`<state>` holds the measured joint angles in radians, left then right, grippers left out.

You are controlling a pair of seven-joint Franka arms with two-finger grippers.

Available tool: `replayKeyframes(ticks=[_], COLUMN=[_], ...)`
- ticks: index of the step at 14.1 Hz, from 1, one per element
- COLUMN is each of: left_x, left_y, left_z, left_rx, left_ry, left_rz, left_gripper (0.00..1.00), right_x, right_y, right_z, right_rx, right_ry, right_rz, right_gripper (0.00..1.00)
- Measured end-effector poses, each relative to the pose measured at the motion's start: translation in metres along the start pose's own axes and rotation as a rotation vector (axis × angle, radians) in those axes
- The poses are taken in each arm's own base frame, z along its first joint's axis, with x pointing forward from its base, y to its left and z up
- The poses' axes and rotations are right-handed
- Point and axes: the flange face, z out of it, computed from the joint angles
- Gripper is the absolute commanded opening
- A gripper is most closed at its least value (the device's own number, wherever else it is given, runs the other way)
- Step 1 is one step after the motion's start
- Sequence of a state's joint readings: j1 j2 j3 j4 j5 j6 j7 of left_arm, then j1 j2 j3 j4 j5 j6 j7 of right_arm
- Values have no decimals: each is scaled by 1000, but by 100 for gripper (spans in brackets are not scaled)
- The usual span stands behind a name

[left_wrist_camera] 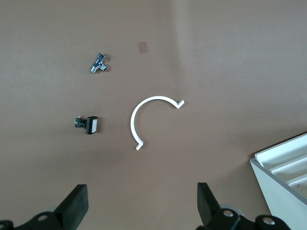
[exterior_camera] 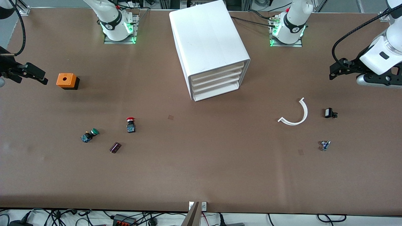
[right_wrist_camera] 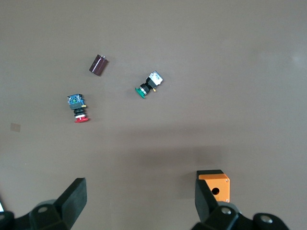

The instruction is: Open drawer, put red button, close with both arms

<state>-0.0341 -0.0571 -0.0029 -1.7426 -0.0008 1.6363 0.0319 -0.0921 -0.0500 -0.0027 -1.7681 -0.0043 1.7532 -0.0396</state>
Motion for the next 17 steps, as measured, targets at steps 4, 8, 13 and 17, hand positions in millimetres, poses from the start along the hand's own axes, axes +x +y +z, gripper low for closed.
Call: replayKeyframes(ticks=[4,8,13,17], left_x=[0,-1,-16,-24], left_y=[0,0,12,61], left_z=[0,2,14,41], left_rx=[0,0,-27,-128], left_ry=[0,-14,-153,-329], left_rz=[0,0,17,91], left_gripper=[100,100,100,100], right_x=[0,0,6,27], right_y=[0,0,0,-19], right_z=[0,1,19,78], right_rx=[0,0,2,6], right_ry=[-2,-5,-40,-128], right_rz=[0,0,-1,-37], right_gripper=[100,100,100,100])
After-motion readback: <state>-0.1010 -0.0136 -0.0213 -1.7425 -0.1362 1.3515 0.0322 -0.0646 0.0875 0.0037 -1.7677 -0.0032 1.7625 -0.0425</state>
